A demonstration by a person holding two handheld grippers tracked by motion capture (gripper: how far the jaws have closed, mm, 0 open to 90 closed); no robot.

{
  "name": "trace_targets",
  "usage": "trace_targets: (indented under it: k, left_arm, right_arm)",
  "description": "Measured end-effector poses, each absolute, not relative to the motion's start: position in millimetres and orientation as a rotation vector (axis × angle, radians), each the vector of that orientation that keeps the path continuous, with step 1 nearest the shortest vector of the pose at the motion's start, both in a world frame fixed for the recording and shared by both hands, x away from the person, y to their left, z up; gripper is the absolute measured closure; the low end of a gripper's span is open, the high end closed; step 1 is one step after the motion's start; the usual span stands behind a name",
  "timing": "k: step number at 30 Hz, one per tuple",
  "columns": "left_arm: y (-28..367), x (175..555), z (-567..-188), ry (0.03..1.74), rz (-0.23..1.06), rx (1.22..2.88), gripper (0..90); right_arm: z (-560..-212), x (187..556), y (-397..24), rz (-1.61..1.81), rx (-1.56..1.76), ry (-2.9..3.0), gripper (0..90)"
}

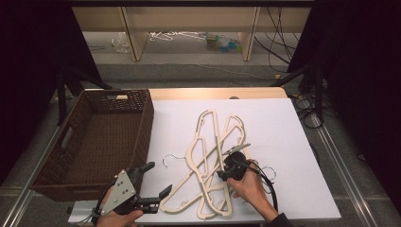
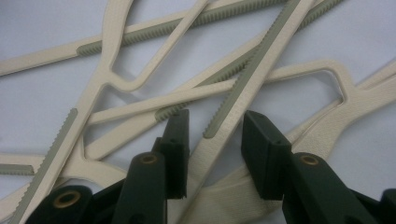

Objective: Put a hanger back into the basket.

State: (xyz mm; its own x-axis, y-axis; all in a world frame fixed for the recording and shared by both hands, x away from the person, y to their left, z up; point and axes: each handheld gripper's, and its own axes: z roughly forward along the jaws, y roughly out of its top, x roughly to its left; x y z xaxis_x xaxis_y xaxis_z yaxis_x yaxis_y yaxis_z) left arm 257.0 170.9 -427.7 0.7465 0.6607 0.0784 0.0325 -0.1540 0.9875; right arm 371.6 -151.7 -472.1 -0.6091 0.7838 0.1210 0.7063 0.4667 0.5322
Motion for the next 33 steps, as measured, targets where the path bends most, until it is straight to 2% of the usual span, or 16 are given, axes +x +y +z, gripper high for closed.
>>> trace_targets:
  k: [17, 27, 33]
  left_arm:
    - [170.4, 256.8, -427.7, 0.559, 0.604, 1.654, 15.8]
    - [170.6, 256.6, -427.4, 0.558, 0.602, 1.646, 15.9]
    - [170.3, 257.6, -428.2, 0.559, 0.606, 1.659, 15.9]
  right_arm:
    - [-472.5, 374.4, -153.2, 0.849, 1.331, 2.552, 66.9]
    - [-466.3, 374.8, -157.7, 0.855, 1.308, 2.578, 78.2]
    - [-456.4, 375.3, -162.8, 0.839, 1.233, 2.640, 79.1]
